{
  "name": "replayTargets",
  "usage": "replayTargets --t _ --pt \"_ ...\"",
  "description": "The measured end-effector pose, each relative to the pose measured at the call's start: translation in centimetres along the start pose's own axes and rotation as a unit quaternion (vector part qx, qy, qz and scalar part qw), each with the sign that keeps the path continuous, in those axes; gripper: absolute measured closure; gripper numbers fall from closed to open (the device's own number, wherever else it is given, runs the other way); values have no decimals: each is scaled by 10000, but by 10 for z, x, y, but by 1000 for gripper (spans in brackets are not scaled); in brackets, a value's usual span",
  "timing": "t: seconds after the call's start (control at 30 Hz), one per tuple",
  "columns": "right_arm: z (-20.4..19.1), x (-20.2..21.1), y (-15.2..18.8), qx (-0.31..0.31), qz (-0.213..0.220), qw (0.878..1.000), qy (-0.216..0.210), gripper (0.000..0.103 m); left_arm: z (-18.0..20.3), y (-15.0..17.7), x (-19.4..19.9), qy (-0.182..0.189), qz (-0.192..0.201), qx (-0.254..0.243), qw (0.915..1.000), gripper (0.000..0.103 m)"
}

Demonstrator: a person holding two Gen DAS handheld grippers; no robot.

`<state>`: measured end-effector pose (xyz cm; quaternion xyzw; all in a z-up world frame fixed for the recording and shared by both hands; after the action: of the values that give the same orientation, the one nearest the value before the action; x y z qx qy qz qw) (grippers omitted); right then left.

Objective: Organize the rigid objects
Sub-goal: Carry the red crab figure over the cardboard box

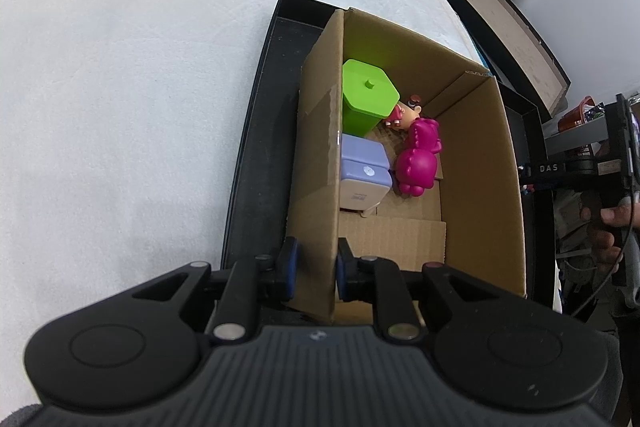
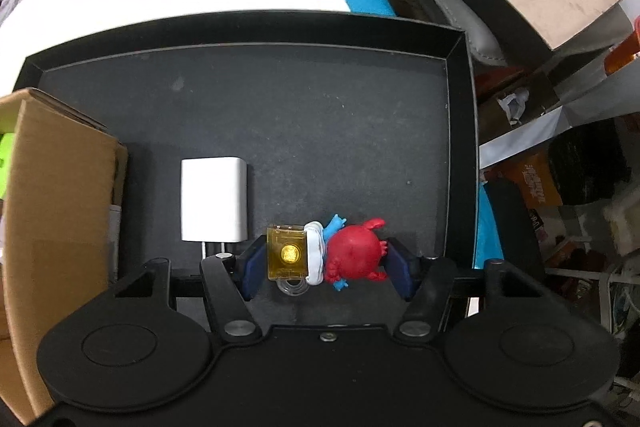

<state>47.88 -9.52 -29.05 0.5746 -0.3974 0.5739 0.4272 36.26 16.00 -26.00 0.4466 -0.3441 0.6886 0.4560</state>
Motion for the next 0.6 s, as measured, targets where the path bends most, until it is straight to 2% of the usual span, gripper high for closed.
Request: replayTargets --t 0.33,0.6 --pt "-3 30 16 -56 248 9997 -33 44 0 -1 1 20 1 -28 10000 85" --pt "-18 58 29 -84 527 9982 -259 44 2 1 2 51 -8 -65 10000 85"
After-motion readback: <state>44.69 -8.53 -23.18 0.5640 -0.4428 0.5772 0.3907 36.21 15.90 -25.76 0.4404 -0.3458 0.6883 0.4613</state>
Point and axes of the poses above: each gripper's, at about its wrist camera, not at the fingertips, and x roughly against the way its jaws point, z to its right, y to its underside, the point moved 4 cm from there along -x, roughly the way its jaws point, and after that the axes turned 12 degrees about -z, right-handed, at the moved point
